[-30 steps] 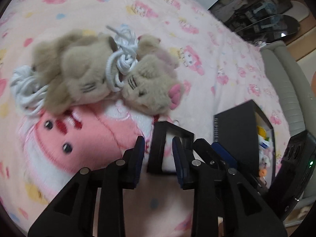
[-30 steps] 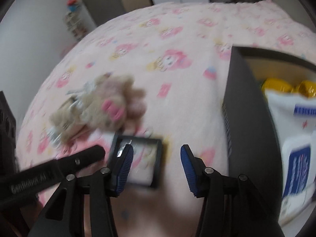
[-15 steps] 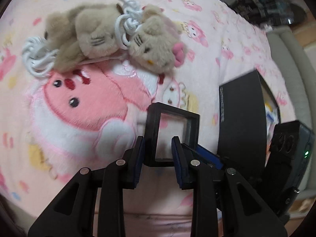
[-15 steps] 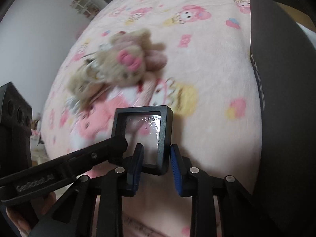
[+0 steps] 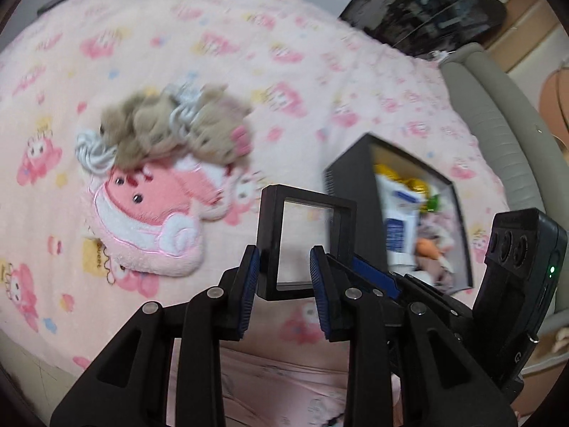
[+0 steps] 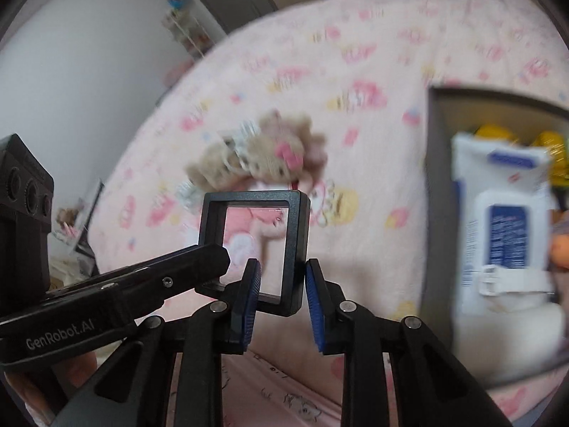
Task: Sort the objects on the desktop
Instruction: 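Carry the black frame over the open black box and lower it inside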
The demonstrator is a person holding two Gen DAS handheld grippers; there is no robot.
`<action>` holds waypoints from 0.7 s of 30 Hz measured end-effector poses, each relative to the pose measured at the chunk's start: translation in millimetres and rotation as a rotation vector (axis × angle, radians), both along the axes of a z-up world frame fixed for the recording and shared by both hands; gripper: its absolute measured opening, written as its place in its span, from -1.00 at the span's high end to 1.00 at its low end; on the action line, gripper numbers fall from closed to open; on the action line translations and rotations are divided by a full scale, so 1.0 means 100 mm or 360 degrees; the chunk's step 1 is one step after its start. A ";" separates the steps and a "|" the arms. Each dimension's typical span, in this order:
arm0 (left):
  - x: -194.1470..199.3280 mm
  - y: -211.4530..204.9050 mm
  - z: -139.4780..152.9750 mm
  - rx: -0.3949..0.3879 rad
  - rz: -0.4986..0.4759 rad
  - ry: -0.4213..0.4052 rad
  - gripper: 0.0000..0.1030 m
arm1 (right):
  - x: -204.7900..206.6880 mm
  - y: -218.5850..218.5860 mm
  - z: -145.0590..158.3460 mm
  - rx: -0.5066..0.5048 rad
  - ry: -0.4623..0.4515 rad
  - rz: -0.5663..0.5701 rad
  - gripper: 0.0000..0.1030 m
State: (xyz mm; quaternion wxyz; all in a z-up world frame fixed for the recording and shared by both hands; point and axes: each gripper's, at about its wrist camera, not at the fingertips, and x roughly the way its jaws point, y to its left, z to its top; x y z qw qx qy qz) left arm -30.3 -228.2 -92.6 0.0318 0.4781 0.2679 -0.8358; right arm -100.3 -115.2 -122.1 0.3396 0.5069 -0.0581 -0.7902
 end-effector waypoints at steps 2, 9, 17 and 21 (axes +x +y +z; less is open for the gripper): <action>-0.09 0.24 0.12 0.0004 -0.0057 0.0049 0.45 | 0.02 0.27 0.16 -0.0041 0.0034 -0.0037 0.57; -0.55 1.33 0.10 0.0073 -0.0366 0.0129 0.45 | -0.08 1.63 0.31 0.0000 0.0063 -0.0238 0.57; -1.10 2.37 -0.12 0.0191 -0.0612 0.0049 0.45 | -0.40 2.72 0.31 0.0157 0.0225 -0.0443 0.57; -1.27 2.62 -0.32 0.0162 -0.0605 -0.0035 0.45 | -0.52 3.07 0.09 0.0099 0.0166 -0.0603 0.64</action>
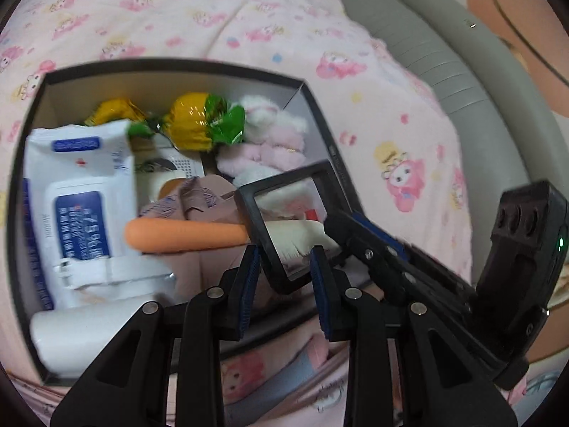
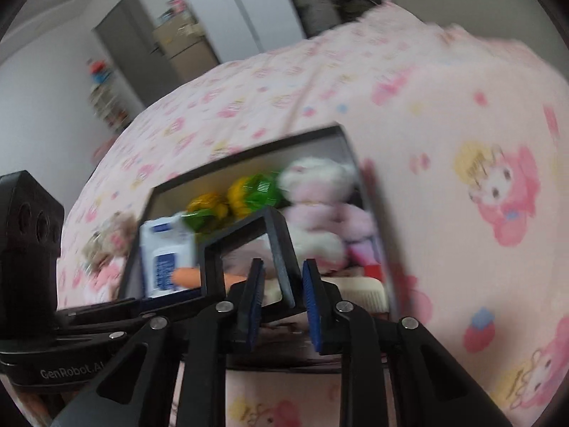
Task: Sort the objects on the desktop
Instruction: 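Carry the black frame over the open black box and lower it inside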
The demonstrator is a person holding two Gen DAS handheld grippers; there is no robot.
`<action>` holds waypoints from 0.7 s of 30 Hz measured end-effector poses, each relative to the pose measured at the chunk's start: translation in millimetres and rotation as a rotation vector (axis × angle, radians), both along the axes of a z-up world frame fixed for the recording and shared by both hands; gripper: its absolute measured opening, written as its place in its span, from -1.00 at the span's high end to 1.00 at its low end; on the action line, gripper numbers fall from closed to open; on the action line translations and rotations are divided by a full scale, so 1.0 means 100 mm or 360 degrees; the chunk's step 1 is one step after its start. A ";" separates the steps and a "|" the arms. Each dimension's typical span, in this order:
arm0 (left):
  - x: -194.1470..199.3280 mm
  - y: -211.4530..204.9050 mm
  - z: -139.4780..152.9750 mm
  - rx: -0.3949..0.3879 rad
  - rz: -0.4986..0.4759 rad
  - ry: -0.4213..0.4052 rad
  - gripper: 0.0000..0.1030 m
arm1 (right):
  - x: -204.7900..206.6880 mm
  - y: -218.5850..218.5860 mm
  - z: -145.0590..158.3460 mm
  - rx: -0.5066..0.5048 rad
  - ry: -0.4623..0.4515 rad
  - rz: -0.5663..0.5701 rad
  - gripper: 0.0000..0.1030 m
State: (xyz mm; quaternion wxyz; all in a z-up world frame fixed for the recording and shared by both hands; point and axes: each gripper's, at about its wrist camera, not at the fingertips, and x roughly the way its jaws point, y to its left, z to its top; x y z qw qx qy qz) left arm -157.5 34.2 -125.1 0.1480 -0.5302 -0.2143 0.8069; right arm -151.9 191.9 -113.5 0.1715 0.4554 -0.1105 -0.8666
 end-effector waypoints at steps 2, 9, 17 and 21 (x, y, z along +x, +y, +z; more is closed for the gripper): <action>-0.06 0.02 -0.06 -0.0017 0.0020 -0.0016 0.46 | -0.04 0.08 -0.10 -0.0049 -0.0077 -0.0028 0.66; -0.03 0.03 -0.29 -0.0103 0.0112 -0.0085 0.61 | -0.17 0.07 -0.27 -0.0026 -0.0206 0.0001 0.73; -0.08 0.09 -0.27 -0.0107 0.0053 -0.0084 0.59 | -0.09 0.10 -0.23 0.0017 -0.0107 -0.0029 0.74; -0.05 0.04 -0.12 -0.0097 0.0045 -0.0009 0.42 | -0.07 0.08 -0.15 0.0151 -0.0019 -0.0054 0.74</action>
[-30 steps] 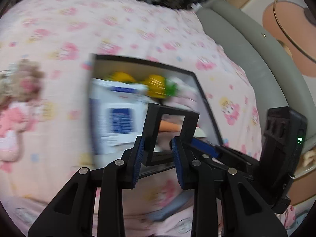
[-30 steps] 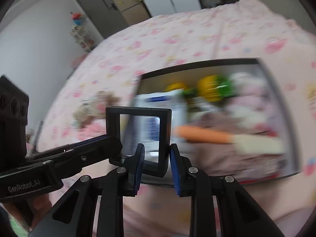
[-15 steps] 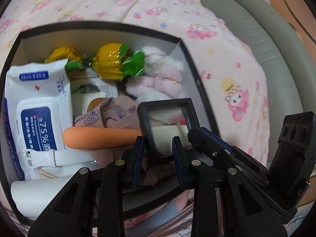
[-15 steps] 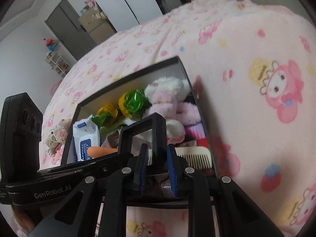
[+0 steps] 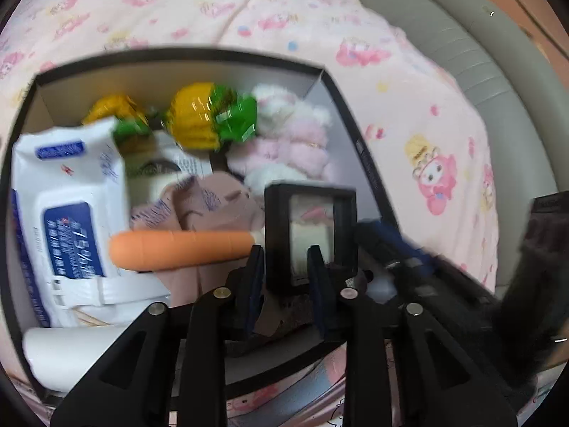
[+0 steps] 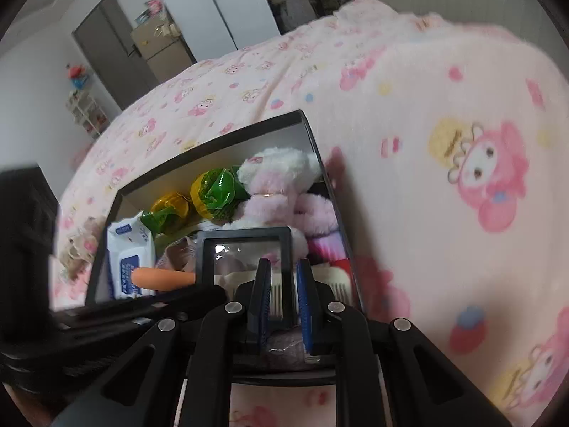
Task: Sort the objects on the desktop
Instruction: 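Carry the black frame over the open black box and lower it inside, then open the right gripper to release the frame in the box, withdraw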
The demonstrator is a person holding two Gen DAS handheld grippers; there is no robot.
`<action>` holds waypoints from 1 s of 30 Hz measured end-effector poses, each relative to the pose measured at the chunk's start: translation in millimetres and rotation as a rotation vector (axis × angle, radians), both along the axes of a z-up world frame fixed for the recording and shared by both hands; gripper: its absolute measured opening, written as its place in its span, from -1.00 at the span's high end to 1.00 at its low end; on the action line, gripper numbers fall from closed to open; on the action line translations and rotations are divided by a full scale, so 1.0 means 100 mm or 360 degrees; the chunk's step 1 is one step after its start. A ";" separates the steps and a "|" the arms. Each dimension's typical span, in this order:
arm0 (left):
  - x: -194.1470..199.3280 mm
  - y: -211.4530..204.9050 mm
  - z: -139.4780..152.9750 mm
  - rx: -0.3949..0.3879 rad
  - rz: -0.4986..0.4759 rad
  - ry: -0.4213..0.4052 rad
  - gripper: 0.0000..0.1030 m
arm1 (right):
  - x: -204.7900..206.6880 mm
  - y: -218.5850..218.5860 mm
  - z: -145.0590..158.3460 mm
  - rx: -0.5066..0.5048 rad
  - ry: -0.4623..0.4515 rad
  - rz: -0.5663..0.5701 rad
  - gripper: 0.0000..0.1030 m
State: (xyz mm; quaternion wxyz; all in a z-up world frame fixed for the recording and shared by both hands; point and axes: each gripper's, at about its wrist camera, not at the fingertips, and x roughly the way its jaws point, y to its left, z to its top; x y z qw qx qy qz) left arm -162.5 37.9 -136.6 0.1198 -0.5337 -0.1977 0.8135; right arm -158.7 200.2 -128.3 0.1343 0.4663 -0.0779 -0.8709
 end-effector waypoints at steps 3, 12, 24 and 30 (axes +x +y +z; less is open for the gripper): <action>0.01 -0.11 -0.01 0.0016 0.0061 0.0017 0.38 | -0.06 -0.11 -0.11 0.0121 -0.0090 0.0034 0.74; -0.04 -0.12 0.14 0.0003 0.0072 0.0086 0.42 | 0.04 0.13 0.08 -0.0104 0.0065 -0.0060 0.76; -0.23 0.03 -0.12 0.0183 0.0000 0.0009 0.43 | -0.08 0.10 -0.06 -0.0090 -0.0064 -0.0087 0.76; -0.25 0.15 -0.16 0.0365 -0.0168 -0.0011 0.43 | 0.00 0.23 0.05 -0.0083 0.0050 -0.0208 0.77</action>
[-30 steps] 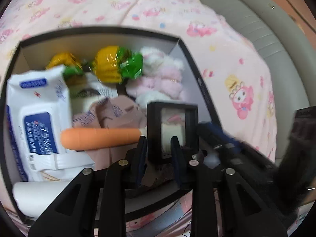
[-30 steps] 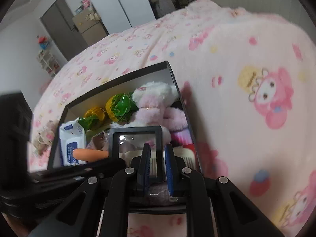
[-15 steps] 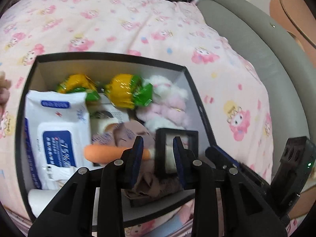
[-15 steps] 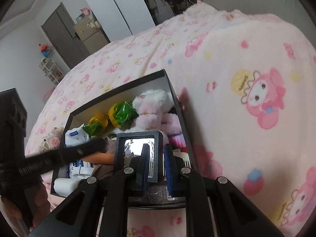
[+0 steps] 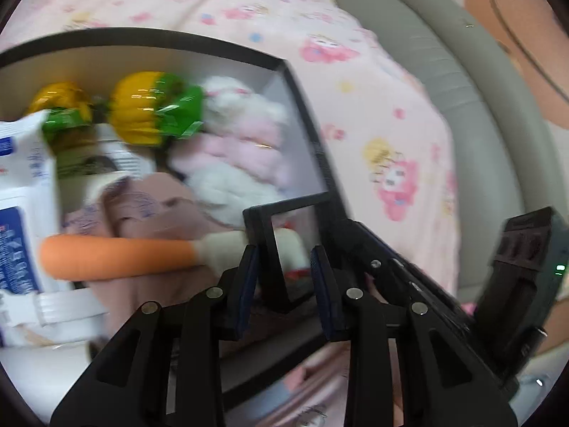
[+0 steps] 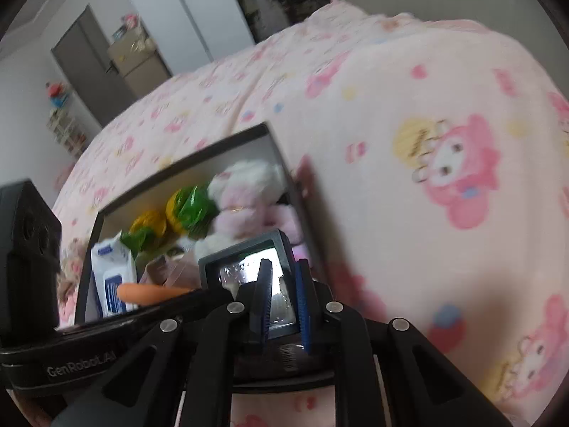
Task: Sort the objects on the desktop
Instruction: 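Open the right gripper to release the frame in the box, withdraw, then move the right gripper back over the plush pile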
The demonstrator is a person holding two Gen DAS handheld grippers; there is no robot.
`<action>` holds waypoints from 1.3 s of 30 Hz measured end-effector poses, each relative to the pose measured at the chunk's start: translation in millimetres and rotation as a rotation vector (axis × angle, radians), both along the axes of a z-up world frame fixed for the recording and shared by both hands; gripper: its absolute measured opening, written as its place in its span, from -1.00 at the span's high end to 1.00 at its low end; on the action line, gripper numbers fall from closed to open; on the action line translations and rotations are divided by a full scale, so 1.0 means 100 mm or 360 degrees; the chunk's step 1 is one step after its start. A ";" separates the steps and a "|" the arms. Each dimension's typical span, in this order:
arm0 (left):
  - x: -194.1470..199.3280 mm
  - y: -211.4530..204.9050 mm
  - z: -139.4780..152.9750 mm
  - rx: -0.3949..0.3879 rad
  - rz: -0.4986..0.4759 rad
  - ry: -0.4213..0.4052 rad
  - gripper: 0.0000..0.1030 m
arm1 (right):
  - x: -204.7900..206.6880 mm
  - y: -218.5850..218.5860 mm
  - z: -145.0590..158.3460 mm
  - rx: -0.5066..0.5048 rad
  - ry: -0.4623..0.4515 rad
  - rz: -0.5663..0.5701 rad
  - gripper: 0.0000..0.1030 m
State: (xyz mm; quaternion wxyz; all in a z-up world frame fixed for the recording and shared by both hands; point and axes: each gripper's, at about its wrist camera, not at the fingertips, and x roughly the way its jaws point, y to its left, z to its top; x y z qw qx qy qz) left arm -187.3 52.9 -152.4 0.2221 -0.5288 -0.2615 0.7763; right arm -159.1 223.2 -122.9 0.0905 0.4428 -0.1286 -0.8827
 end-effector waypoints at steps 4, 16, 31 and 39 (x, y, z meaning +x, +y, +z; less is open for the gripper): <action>-0.06 -0.08 0.02 -0.0095 0.0084 0.0023 0.43 | -0.02 0.03 -0.02 -0.0035 -0.0035 0.0024 0.77; -0.07 -0.07 -0.31 0.0076 0.0089 -0.0131 0.49 | -0.11 0.00 -0.16 -0.0099 -0.0153 0.0054 0.83; 0.67 -0.31 0.96 -0.0292 0.0265 0.0496 0.11 | 0.61 -0.23 0.72 0.0270 0.0381 -0.0097 0.08; 1.15 -0.48 1.35 -0.0475 0.0314 0.0671 0.00 | 0.93 -0.31 1.04 0.0106 0.0449 -0.0062 0.03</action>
